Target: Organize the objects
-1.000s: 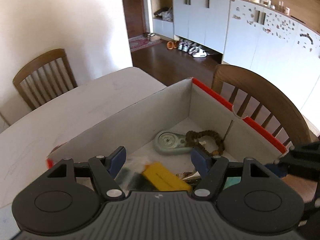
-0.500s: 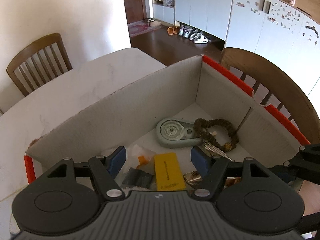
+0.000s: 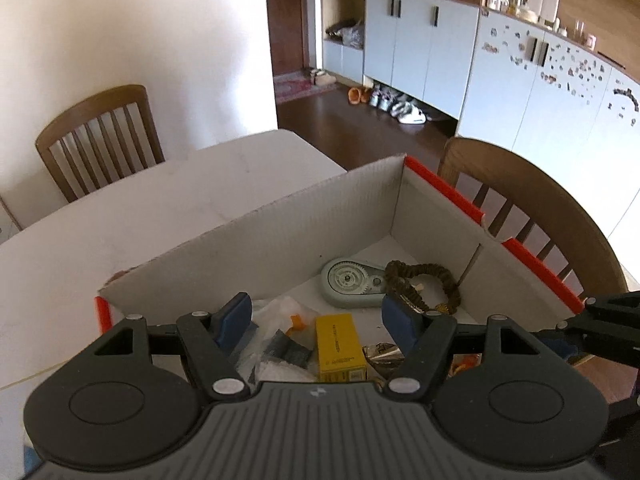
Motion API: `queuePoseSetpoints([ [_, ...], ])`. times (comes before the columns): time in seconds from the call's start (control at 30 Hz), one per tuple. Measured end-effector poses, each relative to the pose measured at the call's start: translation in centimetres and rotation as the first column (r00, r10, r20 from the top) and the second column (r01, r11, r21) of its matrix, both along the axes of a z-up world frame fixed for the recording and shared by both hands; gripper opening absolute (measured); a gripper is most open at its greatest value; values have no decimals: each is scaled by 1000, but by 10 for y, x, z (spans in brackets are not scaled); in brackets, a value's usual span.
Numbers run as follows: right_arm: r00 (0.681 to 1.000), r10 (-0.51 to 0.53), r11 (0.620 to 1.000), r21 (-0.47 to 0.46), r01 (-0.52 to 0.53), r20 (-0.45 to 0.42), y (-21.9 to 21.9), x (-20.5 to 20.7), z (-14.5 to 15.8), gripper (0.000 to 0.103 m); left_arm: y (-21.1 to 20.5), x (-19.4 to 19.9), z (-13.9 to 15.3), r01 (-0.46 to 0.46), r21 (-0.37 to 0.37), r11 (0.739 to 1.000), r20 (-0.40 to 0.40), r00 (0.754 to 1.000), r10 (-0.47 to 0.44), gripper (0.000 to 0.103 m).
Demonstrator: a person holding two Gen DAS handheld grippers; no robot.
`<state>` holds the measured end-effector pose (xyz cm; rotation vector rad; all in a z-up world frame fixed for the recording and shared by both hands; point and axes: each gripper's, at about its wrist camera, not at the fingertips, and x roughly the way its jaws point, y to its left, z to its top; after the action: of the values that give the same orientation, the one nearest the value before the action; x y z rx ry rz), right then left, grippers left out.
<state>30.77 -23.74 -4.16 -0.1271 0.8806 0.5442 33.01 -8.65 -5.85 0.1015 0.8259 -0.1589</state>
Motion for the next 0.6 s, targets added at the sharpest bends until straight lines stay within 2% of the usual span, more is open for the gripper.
queuePoseSetpoints([
  [0.17, 1000, -7, 1000, 25, 6, 20, -2, -7, 11, 44, 6, -19, 15, -19, -13, 1000, 32, 999, 19, 72],
  [0.6, 996, -66, 993, 98, 60, 64, 4, -35, 39, 57, 35, -78, 50, -17, -67, 998, 103, 994, 24, 72],
])
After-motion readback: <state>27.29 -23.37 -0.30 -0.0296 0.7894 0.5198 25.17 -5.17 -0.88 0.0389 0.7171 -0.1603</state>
